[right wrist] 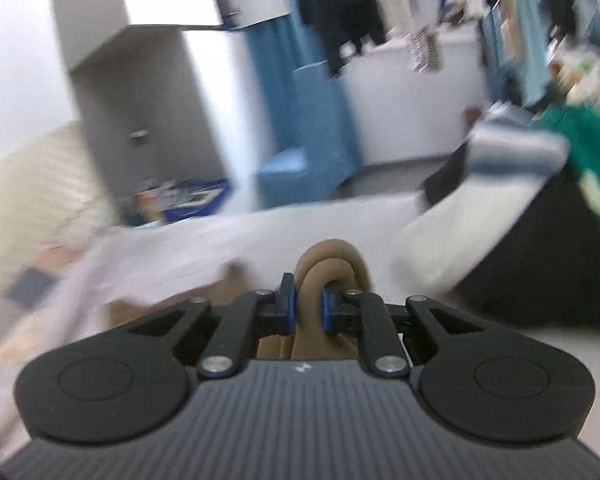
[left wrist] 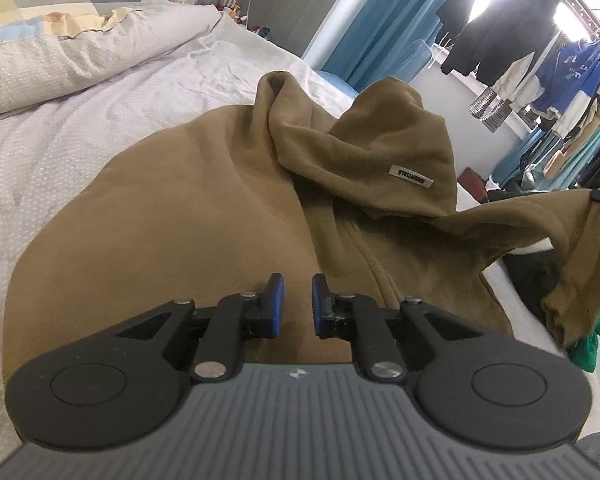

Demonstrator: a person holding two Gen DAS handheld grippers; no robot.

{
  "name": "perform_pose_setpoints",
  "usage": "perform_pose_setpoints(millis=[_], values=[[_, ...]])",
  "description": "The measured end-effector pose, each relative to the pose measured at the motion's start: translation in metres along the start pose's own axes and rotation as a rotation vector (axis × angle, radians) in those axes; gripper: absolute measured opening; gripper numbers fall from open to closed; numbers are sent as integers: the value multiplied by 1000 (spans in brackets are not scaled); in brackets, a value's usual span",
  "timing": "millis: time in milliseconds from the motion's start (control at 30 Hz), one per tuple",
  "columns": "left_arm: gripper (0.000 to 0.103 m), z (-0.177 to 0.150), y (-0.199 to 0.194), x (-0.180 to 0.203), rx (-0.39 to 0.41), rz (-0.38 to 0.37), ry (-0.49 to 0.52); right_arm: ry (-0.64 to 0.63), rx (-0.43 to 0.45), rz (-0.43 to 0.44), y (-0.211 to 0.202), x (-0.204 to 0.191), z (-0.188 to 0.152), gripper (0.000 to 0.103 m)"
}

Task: Fold large clothes

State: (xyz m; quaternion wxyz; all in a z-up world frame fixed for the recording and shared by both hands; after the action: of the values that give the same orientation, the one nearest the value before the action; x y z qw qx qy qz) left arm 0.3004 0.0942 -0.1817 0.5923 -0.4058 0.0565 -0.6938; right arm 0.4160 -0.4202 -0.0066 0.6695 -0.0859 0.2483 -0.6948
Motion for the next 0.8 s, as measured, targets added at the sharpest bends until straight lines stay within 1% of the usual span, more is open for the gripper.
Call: perform_pose_setpoints(millis=[67,100,167,233,333,367,400,467,533,633,700,733,767,800], values=[[16,0,0,1,1,-6,-6,-55,23,-97,30,28,16,15],[16,1,1,1,4,-10,-6,-71,19,-145,45,45,20,15],[16,2,2,2,7,-11,-8,-119,5,-243,79,73,19,15],[16,4,4,3,8,-17,-16,-133,-10,-329,112,104,8,15],[16,6,9,1,1,-8,-14,-114,-64,-409,147,141,-29,15],[16,6,12,-1,-9,-5,-18,-116,-68,-424,153,147,-40,15],[16,5,15,-2,-19,-6,-27,-125,-51,-426,158,152,-49,15],[16,4,20,-6,-30,-8,-50,-165,3,-422,161,150,-56,16],[16,3,25,-6,-37,-11,-49,-182,20,-428,160,148,-61,16],[16,4,29,-4,-44,-7,-40,-174,21,-419,155,146,-59,18],[16,4,30,-3,-45,-4,-33,-147,11,-401,147,146,-56,19],[16,4,30,-3,-45,-4,-32,-129,6,-389,142,142,-53,21],[16,4,30,-3,-45,-7,-33,-120,-2,-382,137,137,-50,26],[19,4,30,-3,-44,-8,-34,-126,-13,-385,132,131,-50,29]])
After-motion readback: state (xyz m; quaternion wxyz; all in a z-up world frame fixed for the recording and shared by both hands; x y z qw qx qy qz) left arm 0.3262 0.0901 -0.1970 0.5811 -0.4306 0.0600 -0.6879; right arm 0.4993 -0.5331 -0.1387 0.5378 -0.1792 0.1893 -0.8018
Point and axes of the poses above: each gripper's, at about its wrist camera, not at the fingertips, and y roughly the way its jaws point, x to its right, z to its top, the point moved 9 cm from there along y, roughly the way its jaws point, and after that the axes turned 3 degrees about -z, right-handed, at the moved point
